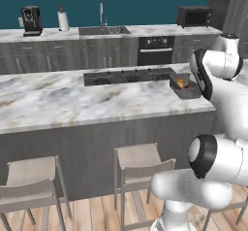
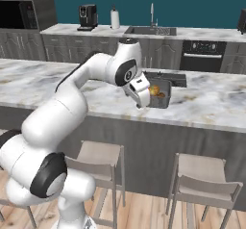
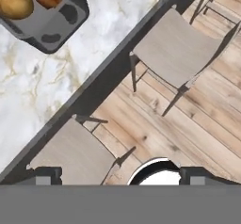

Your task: Place the tupperware on the second highest shelf of the fridge. Make space for the tupperware among the existing items by rearranging them on the shelves if needed. Close the fridge door when finished.

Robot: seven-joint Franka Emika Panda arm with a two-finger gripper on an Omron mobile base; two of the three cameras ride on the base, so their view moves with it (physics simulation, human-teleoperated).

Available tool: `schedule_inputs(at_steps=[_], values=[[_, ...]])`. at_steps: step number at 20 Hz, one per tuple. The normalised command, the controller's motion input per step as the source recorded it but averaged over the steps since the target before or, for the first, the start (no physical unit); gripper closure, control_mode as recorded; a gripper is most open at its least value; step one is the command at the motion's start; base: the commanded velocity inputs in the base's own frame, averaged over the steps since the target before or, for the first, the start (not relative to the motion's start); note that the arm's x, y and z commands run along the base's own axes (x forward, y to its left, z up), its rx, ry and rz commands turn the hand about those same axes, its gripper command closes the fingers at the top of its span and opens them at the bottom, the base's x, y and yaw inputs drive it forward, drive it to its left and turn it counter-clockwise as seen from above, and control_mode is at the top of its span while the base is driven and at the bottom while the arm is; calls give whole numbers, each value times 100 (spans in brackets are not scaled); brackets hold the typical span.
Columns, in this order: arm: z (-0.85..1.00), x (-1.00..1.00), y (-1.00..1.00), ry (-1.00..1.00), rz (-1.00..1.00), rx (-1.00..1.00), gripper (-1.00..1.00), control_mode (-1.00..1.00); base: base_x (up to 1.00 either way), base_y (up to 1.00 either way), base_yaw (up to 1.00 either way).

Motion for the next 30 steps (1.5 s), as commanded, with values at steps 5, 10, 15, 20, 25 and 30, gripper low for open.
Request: schedule_inputs(at_steps=[5, 10, 15, 20, 25, 30], values=[[0, 62, -50, 16, 0, 21, -100, -100, 0, 0, 0], [-15, 66, -17, 9, 0, 9, -100, -100, 0, 0, 0], [-56, 57, 0, 7, 0, 0, -100, -100, 0, 0, 0], [-57, 46, 0, 1, 0, 0, -100, -100, 0, 0, 0], [-26, 41, 0, 0, 0, 0, -100, -100, 0, 0, 0], [-38, 51, 0, -2, 0, 0, -100, -100, 0, 0, 0]])
